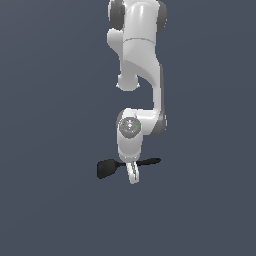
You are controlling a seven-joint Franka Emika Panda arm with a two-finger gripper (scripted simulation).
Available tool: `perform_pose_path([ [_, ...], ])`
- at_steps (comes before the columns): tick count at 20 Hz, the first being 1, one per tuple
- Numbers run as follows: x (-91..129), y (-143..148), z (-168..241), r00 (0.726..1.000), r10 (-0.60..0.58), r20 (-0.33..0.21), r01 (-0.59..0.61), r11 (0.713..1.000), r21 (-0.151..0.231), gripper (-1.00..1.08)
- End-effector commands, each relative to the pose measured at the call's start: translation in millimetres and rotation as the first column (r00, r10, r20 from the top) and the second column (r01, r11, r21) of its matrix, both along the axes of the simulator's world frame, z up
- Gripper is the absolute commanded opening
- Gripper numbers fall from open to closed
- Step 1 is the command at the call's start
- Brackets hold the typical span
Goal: Pick up the object and move it to a goal position.
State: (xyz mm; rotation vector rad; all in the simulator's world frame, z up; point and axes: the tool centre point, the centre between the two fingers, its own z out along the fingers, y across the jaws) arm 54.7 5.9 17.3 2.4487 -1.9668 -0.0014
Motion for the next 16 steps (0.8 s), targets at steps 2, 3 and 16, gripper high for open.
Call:
perform_pose_path([
  [2,-3.0,4.9,3.6,1.000,0.001,0.001,-0.001,1.000,0.000,-1.00],
  [3,-4.7,6.9,5.0,1.000,0.001,0.001,-0.001,1.000,0.000,-1.00],
  [16,-53.6,67.3,44.8,1.000,0.001,0.001,-0.001,1.000,0.001,-1.00],
])
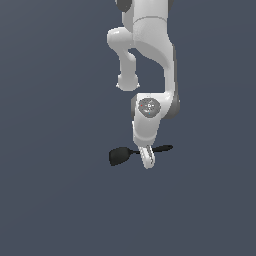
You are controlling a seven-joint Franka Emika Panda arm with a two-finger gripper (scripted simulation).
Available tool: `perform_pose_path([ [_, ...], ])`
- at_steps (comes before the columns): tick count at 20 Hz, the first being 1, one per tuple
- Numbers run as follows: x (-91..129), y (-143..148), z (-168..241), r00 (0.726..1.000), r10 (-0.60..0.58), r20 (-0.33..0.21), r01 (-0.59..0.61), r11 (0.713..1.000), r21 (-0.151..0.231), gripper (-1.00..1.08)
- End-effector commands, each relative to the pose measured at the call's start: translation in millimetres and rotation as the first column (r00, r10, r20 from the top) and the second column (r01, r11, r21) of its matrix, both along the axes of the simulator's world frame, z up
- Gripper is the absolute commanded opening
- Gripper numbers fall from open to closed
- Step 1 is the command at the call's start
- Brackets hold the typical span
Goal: Pick up the object and move it to a goal position.
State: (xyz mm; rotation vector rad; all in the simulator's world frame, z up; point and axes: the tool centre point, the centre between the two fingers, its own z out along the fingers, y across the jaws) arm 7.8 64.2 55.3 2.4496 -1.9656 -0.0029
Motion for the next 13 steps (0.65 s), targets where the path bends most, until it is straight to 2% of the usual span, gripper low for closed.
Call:
perform_pose_path([
  [1,-10.9,14.4,10.4,1.000,0.000,0.002,0.000,1.000,0.001,-1.00],
  [7,-30.1,40.0,27.4,1.000,0.000,0.002,0.000,1.000,0.000,-1.00],
  [13,-36.5,49.7,34.0,1.000,0.000,0.002,0.000,1.000,0.000,-1.00],
])
